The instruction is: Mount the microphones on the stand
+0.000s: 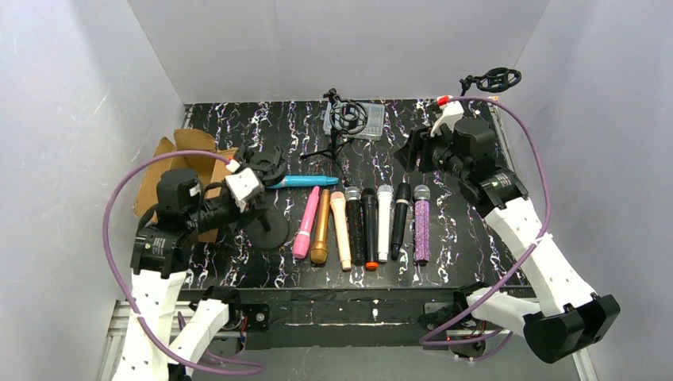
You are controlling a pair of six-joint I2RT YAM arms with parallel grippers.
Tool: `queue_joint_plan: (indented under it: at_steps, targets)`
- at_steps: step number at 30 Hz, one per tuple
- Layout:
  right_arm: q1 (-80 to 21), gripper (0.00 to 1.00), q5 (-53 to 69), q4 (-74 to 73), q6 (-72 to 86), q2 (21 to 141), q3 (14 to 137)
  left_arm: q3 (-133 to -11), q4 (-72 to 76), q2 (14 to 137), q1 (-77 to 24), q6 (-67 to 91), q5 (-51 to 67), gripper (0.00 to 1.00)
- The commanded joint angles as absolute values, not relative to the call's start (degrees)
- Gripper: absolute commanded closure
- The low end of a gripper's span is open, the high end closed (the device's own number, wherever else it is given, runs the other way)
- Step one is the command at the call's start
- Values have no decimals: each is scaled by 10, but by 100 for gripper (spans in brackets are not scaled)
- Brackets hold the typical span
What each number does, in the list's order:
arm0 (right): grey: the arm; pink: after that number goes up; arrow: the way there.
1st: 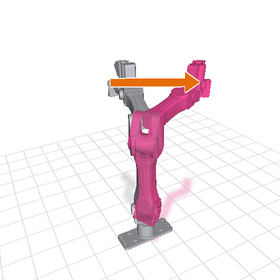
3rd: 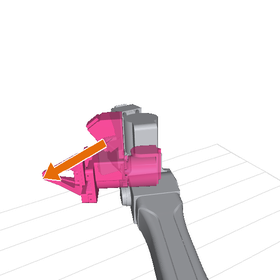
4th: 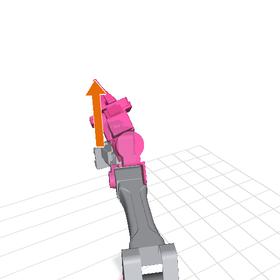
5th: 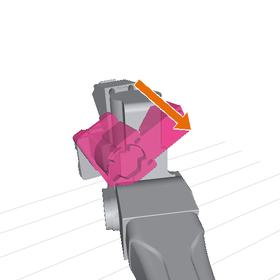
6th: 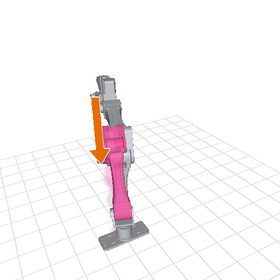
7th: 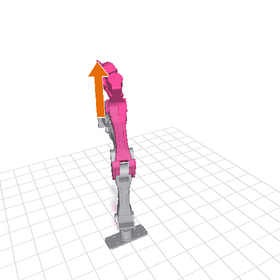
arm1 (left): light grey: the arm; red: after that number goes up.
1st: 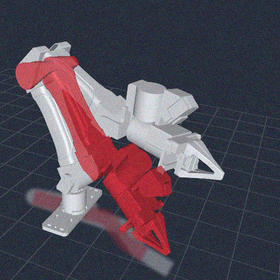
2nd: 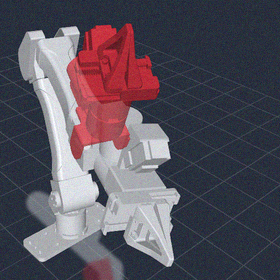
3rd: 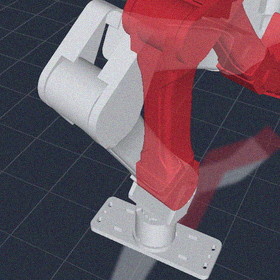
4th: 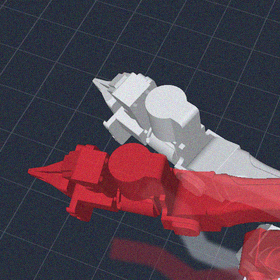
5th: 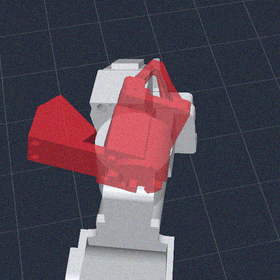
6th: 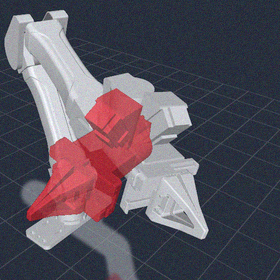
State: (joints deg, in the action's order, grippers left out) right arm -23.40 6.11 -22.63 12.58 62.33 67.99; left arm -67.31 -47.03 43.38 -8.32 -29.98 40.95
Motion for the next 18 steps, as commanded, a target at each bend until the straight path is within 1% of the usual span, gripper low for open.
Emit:
queue_joint_plan:
  at_steps: [1,8,14,15,18]
  targets:
    - [-282,33,42,-222,131,627,700,-608,-465,414,-79,-363,384,100]
    - [-438,34,-103,-240,163,668,702,-516,-398,389,-79,-355,355,100]
    - [-556,34,-200,-239,242,700,676,-427,-348,357,-79,-344,345,100]
    - [-581,33,-210,-232,255,710,671,-417,-342,354,-79,-339,346,100]
    - [-624,27,-228,-219,270,754,674,-395,-329,345,-79,-336,357,100]
